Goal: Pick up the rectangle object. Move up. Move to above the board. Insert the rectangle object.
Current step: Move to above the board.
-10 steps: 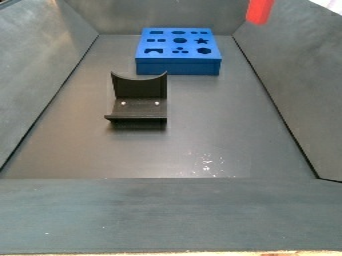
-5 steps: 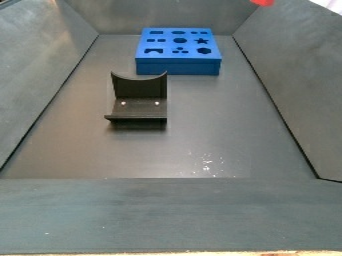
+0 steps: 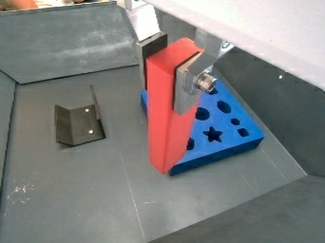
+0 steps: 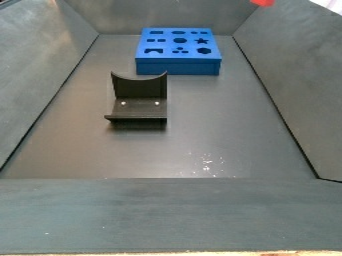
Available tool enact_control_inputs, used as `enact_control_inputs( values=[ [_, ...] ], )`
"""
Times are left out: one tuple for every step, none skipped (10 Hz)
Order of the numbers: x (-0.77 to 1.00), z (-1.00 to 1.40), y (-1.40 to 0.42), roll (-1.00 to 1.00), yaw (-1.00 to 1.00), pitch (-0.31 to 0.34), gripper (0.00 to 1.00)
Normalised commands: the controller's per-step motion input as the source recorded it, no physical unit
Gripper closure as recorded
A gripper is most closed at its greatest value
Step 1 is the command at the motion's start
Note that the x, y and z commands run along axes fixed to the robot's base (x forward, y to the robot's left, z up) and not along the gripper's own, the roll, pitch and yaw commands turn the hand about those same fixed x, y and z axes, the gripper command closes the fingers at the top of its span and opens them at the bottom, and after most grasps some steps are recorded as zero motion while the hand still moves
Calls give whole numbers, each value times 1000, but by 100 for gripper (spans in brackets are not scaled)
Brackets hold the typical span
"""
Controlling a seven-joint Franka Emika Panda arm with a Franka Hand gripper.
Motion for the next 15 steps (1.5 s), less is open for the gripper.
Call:
enact_control_inputs(
  values=[
    [-751,17,-38,-11,38,65,100],
    [-751,18,-38,-11,38,65,100],
    [-751,18,-38,-11,38,65,100],
    [-751,18,-38,-11,38,65,100],
    [-751,18,-38,-11,38,65,100],
    [-751,18,-38,-11,38,65,100],
    [-751,18,-38,-11,38,65,100],
    [-751,18,-38,-11,38,65,100],
    [-751,18,-38,-11,38,65,100],
    [-751,18,-38,-11,38,65,100],
    [-751,18,-38,-11,38,65,100],
    [-751,18,-38,-11,38,65,100],
    [-751,18,-38,-11,38,65,100],
    [-751,18,-38,-11,38,65,100],
    [-751,18,-38,-11,38,65,100]
  ],
)
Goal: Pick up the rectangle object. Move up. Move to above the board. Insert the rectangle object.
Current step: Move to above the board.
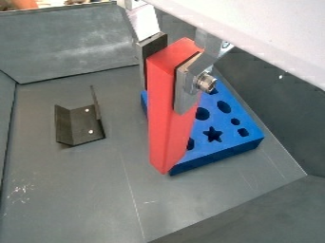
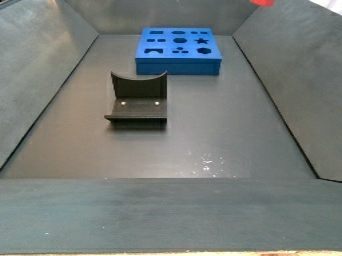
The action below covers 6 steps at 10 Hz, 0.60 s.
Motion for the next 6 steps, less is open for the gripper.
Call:
enact_control_inputs(
  values=[
    [-751,18,-38,-11,38,65,100],
    [-751,18,-38,-11,38,65,100],
    [1000,-51,-926,124,-1000,205,100],
    [1000,-61,-902,140,-1000,240,100],
    [1000,-66,-859,154,-1000,297,100],
    [1000,-40,-826,119,-1000,353,100]
  ],
)
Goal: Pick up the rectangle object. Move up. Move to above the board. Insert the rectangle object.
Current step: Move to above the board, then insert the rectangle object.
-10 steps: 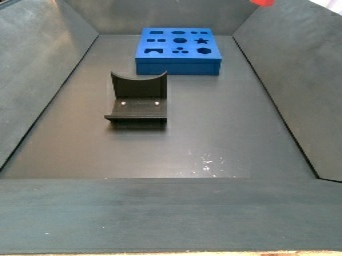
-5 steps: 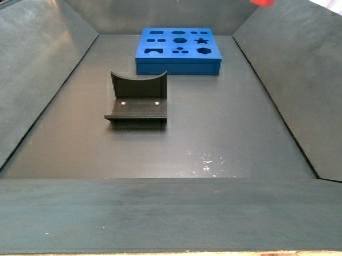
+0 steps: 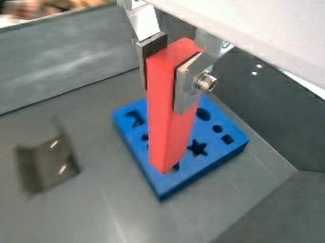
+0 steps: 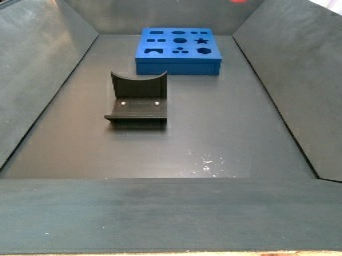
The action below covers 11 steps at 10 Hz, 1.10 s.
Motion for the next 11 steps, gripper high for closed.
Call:
enact_control_inputs(
  values=[
    [1000,-28,-859,118,-1000,354,100],
    [1000,-24,-856,95,-683,274,100],
    [1000,-21,-825,79,-517,247,100],
    [820,-4,-631,68,-264,228,100],
    [545,19,-401,61,-132,201,100],
    [307,29,-210,47,-50,151,100],
    [31,0,-3,0,0,0,100],
    [69,-43,-34,-11,0,0,100],
    [194,-137,-180,0,-137,0,100],
    [314,-231,-246,0,-114,-6,100],
    [369,-320,-271,20,-83,-40,100]
  ],
)
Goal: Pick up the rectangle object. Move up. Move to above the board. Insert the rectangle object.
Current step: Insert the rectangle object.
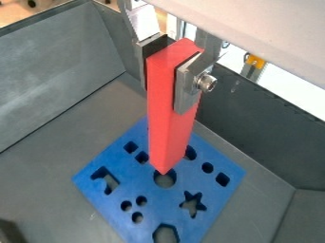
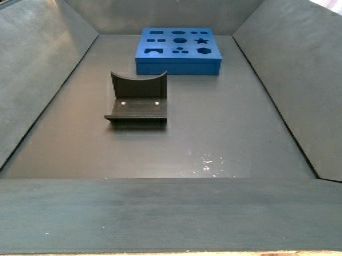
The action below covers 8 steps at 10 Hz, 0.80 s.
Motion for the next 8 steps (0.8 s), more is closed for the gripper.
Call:
enact_control_inputs(
  values=[
    [369,-343,-303,49,-140,-43,100],
    [354,-357,-349,106,-289,-23,100],
    [343,-323,-363,109,-537,0,100],
    [243,-300,-331,74,-654,0,100],
    [223,-254,-306,9,-700,0,100],
    [246,-237,-237,0,-731,0,100],
    [294,-226,-197,0,-706,-43,100],
    [294,-237,-194,0,-711,-26,100]
  ],
)
